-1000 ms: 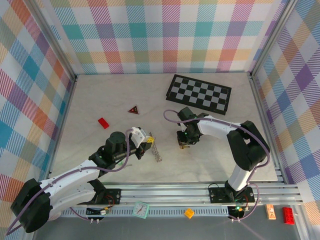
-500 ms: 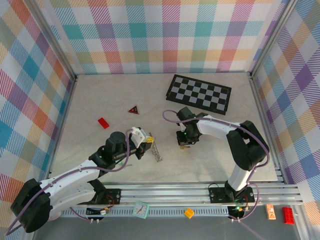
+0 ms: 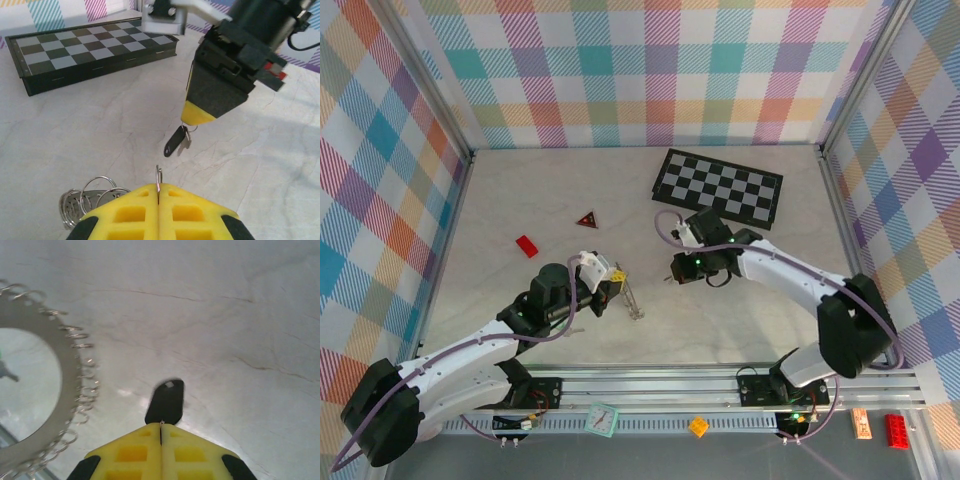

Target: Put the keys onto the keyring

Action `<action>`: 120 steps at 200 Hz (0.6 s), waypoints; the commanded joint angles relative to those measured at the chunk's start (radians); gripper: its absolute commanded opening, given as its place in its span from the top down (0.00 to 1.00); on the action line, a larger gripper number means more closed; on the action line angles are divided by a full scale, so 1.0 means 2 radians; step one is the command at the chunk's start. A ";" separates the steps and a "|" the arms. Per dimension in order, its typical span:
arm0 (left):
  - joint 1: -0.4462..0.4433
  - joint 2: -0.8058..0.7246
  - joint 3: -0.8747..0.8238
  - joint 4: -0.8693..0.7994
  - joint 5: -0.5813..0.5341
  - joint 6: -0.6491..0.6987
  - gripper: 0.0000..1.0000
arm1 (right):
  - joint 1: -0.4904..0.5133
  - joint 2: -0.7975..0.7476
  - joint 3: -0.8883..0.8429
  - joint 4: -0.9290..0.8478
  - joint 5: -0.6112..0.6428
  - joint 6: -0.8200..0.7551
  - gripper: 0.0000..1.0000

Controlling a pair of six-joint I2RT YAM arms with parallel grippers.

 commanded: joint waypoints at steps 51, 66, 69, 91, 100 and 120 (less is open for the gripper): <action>-0.006 0.014 0.035 0.000 0.034 -0.044 1.00 | 0.052 -0.090 -0.029 0.108 -0.090 -0.070 1.00; -0.006 0.022 0.041 -0.001 0.041 -0.045 1.00 | 0.059 -0.092 -0.025 0.109 -0.092 -0.077 1.00; -0.006 0.023 0.042 -0.001 0.043 -0.046 1.00 | 0.060 -0.092 -0.025 0.109 -0.092 -0.078 1.00; -0.006 0.032 0.049 0.001 0.054 -0.050 1.00 | 0.070 -0.089 -0.019 0.110 -0.092 -0.089 1.00; -0.006 0.035 0.051 0.000 0.057 -0.051 1.00 | 0.074 -0.087 -0.017 0.110 -0.091 -0.093 1.00; -0.006 0.037 0.053 -0.001 0.062 -0.052 1.00 | 0.079 -0.083 -0.012 0.113 -0.087 -0.098 1.00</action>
